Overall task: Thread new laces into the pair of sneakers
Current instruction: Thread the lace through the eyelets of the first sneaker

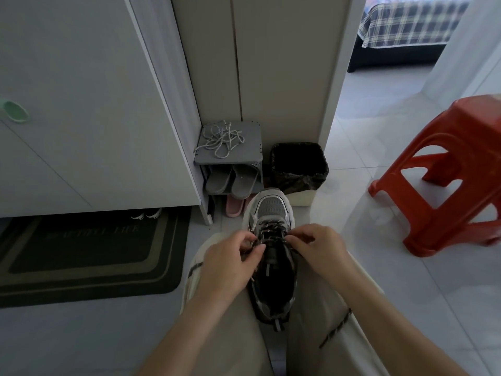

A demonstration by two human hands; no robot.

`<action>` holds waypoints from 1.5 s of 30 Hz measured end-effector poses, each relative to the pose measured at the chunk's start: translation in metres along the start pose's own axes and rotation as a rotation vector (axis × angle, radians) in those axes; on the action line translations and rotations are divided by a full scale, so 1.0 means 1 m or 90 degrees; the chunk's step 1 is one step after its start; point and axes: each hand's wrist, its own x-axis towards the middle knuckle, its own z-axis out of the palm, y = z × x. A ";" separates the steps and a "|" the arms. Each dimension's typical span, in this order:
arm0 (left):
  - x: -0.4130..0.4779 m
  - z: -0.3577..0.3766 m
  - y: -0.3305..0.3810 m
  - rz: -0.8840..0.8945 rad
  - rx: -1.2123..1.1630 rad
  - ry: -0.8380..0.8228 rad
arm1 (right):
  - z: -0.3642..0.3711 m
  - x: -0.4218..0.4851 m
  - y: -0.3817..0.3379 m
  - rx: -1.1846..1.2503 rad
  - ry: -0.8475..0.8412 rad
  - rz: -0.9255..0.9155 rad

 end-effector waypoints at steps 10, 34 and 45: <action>-0.011 0.007 0.003 -0.064 -0.023 -0.034 | 0.013 0.004 -0.018 -0.125 0.031 -0.052; -0.007 0.009 -0.005 -0.069 -0.043 -0.061 | -0.001 0.014 -0.006 0.076 0.010 0.024; -0.007 0.010 -0.009 -0.059 -0.045 -0.057 | -0.006 0.019 0.007 0.198 0.115 0.057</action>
